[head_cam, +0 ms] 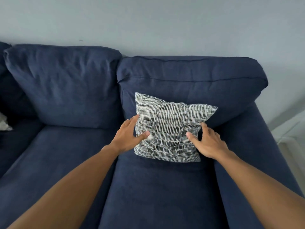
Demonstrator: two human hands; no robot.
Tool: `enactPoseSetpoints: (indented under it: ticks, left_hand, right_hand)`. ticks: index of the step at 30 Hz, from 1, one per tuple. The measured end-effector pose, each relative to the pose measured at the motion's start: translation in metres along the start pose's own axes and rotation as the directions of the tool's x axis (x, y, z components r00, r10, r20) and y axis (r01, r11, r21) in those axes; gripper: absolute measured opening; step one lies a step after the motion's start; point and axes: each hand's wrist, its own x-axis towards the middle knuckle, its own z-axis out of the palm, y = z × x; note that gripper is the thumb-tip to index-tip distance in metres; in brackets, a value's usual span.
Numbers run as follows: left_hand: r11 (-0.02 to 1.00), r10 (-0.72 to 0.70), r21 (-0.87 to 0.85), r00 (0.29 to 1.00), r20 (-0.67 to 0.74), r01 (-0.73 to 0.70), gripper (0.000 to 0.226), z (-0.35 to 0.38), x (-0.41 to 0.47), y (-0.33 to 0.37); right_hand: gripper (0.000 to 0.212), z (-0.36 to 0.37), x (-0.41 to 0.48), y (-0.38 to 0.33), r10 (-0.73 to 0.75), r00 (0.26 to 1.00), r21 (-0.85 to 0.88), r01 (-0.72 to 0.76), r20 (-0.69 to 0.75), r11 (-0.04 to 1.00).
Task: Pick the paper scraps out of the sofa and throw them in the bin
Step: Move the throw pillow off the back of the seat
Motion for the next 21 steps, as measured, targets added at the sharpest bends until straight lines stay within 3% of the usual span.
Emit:
enactPoseSetpoints:
  ticks: [10, 14, 21]
  left_hand:
    - [0.919, -0.105, -0.386, 0.993, -0.045, 0.08, 0.098, 0.065, 0.058, -0.031]
    - [0.899, -0.124, -0.429, 0.991, -0.043, 0.094, 0.083, 0.084, 0.073, -0.048]
    - [0.871, -0.186, -0.469, 0.982, -0.035, 0.148, 0.088, 0.1, 0.091, -0.067]
  right_hand:
    - [0.117, 0.077, 0.061, 0.018, 0.085, 0.994, 0.347, -0.057, -0.068, 0.936]
    - [0.11, 0.104, 0.084, 0.024, 0.086, 0.994, 0.422, -0.05, -0.066, 0.905]
    - [0.113, 0.126, 0.109, 0.025, 0.099, 0.994, 0.49, -0.064, -0.047, 0.869]
